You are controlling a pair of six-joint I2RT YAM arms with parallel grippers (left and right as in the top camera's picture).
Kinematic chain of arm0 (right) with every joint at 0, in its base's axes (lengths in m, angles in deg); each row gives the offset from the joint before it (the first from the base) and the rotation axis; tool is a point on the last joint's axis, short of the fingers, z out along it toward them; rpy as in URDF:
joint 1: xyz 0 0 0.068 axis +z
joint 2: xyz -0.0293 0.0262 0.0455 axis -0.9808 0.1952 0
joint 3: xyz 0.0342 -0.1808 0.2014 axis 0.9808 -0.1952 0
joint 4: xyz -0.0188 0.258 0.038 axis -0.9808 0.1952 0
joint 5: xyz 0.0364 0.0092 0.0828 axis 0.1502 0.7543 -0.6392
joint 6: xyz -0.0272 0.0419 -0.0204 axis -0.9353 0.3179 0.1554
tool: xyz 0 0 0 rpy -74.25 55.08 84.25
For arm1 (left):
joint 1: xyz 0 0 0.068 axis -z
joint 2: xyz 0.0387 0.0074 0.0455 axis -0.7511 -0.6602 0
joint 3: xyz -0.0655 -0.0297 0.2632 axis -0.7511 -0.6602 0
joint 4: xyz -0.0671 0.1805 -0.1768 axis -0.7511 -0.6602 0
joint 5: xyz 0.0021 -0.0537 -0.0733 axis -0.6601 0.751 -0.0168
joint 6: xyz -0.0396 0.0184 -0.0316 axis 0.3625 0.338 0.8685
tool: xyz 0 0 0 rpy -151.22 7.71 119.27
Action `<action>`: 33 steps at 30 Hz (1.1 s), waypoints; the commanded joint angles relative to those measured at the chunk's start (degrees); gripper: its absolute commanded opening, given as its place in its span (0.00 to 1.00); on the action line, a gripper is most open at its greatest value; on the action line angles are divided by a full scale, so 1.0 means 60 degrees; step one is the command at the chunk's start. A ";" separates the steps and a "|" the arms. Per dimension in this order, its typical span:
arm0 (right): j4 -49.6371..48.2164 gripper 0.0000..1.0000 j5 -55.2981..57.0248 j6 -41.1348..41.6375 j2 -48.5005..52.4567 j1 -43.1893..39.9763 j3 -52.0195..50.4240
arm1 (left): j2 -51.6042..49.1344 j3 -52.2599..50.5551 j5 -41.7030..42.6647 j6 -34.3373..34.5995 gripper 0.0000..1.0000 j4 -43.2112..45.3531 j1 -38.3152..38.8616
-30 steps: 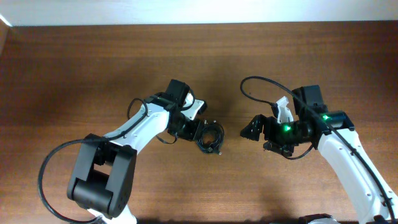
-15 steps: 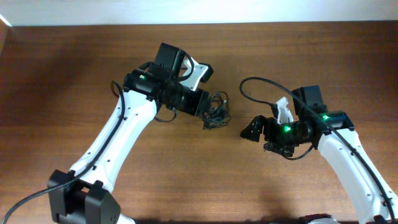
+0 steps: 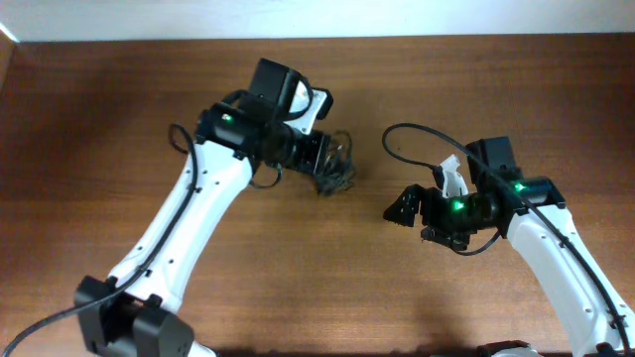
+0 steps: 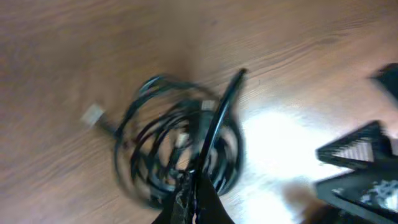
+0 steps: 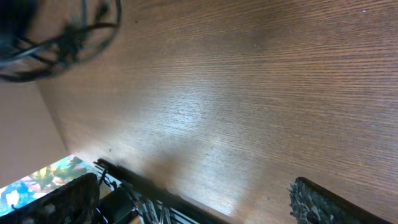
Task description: Untangle cables
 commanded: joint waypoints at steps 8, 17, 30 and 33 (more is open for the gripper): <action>-0.0029 0.98 0.0113 -0.0029 0.0051 0.0051 -0.0011 | 0.0313 0.2178 0.0579 0.0164 0.00 -0.0794 -0.0106; -0.0124 0.98 0.0109 -0.0022 0.0051 0.0051 -0.0011 | -0.0426 0.0459 -0.2419 0.0484 0.00 -0.0703 0.1217; -0.0102 0.98 0.0113 -0.0018 0.0051 0.0051 -0.0007 | 0.0747 0.2911 -0.3249 0.0583 0.00 -0.1472 0.1213; -0.0262 0.98 -0.0331 0.0047 0.0051 0.0051 -0.0007 | 0.0339 0.2229 -0.2681 0.2393 0.00 -0.1643 0.1213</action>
